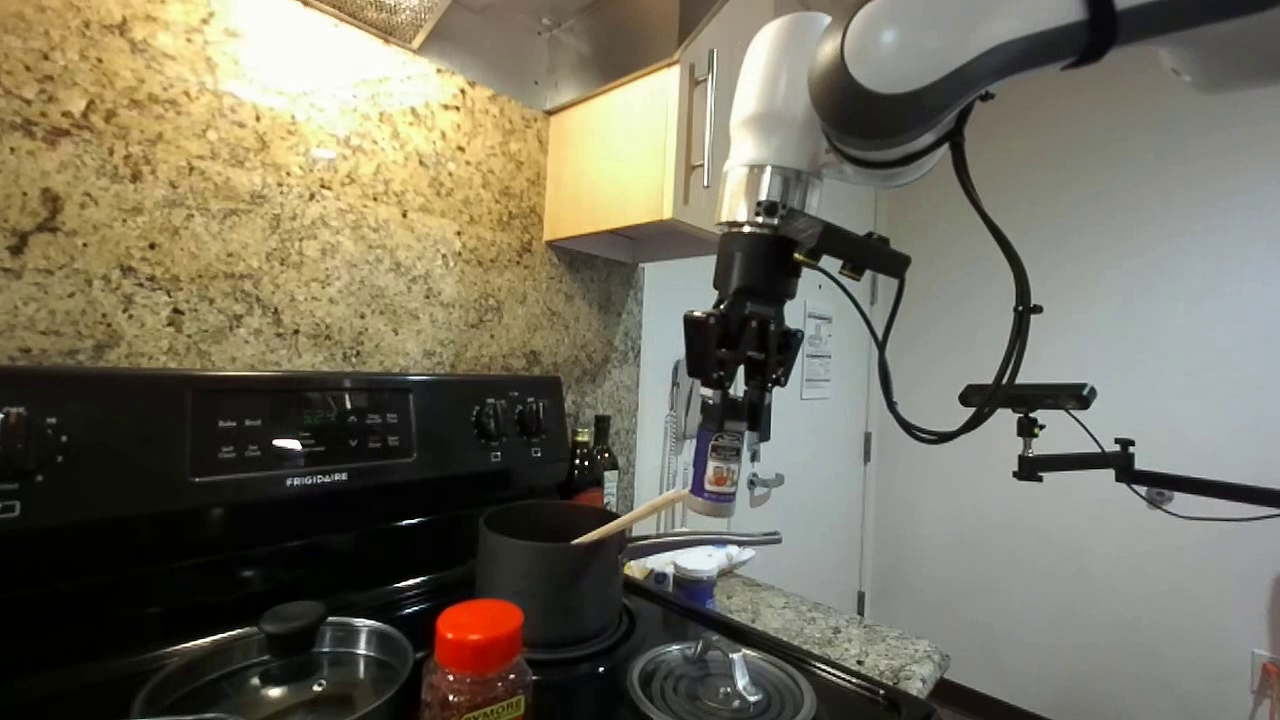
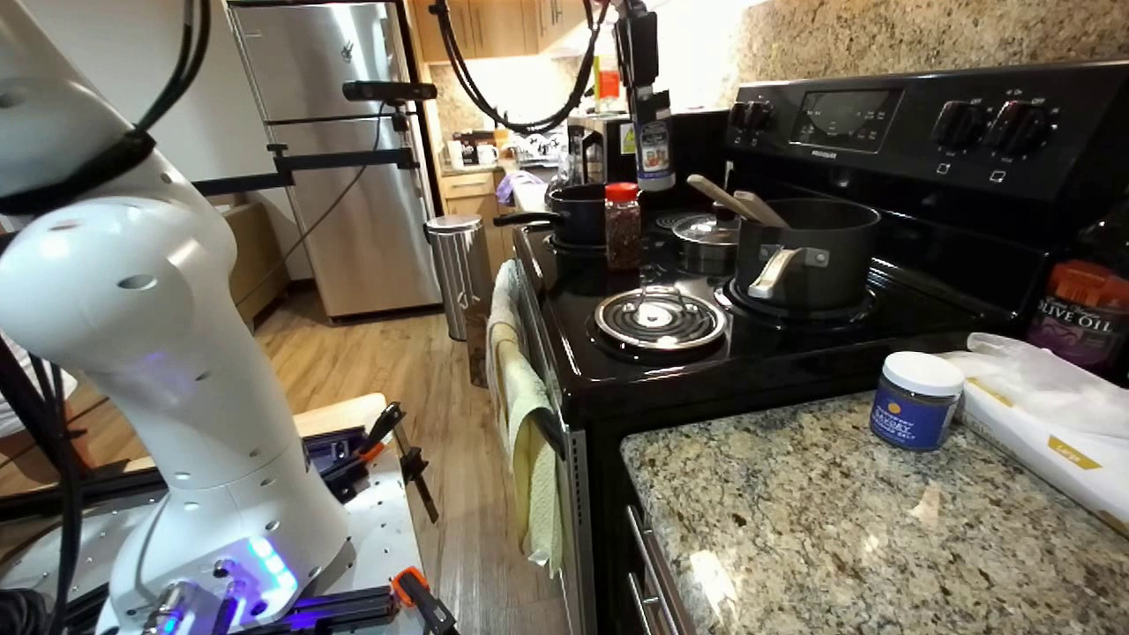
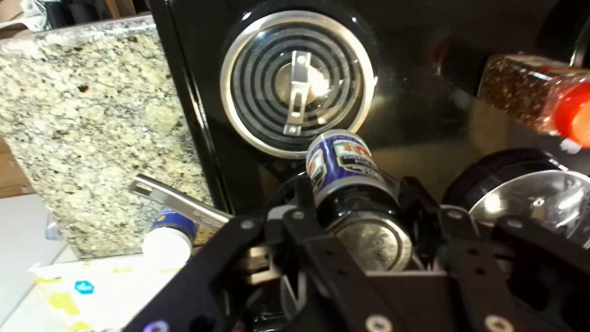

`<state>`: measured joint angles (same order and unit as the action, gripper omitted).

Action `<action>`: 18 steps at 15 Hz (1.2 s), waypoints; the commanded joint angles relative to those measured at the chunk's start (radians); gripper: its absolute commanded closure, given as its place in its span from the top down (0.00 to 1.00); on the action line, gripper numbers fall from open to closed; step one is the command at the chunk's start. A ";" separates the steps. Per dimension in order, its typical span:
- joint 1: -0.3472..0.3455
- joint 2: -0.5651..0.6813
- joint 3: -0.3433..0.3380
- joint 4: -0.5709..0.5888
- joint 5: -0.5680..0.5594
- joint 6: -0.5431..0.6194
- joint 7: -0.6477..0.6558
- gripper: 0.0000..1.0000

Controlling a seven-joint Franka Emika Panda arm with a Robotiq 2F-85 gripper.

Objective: Pick up the salt shaker on the stove and place it on the counter-top.

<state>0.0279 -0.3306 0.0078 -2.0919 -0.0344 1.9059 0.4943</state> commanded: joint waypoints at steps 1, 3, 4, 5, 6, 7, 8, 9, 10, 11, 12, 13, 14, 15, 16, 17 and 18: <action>-0.092 -0.056 -0.056 -0.093 0.021 0.058 -0.054 0.24; -0.132 -0.047 -0.104 -0.118 0.045 0.080 -0.087 0.24; -0.148 -0.041 -0.126 -0.128 0.055 0.094 -0.107 0.24; -0.157 -0.035 -0.143 -0.137 0.071 0.107 -0.129 0.24; -0.161 -0.028 -0.152 -0.143 0.086 0.113 -0.152 0.24; -0.170 -0.030 -0.126 -0.124 0.051 0.084 -0.112 0.49; -0.175 -0.027 -0.138 -0.132 0.059 0.092 -0.127 0.49; -0.177 -0.026 -0.141 -0.137 0.062 0.096 -0.131 0.49; -0.177 -0.026 -0.141 -0.138 0.063 0.097 -0.132 0.49; -0.177 -0.026 -0.139 -0.138 0.063 0.097 -0.131 0.49; -0.170 -0.013 -0.130 -0.131 0.062 0.095 -0.130 0.24; -0.172 0.003 -0.124 -0.120 0.046 0.098 -0.130 0.24; -0.174 0.009 -0.125 -0.113 0.033 0.095 -0.150 0.24; -0.176 0.017 -0.133 -0.104 0.034 0.077 -0.168 0.24; -0.184 0.024 -0.139 -0.099 0.022 0.078 -0.175 0.24; -0.196 0.033 -0.147 -0.095 0.006 0.079 -0.181 0.24; -0.209 0.037 -0.150 -0.095 -0.018 0.083 -0.168 0.24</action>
<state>-0.1365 -0.3280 -0.1388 -2.2219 -0.0064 2.0038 0.3556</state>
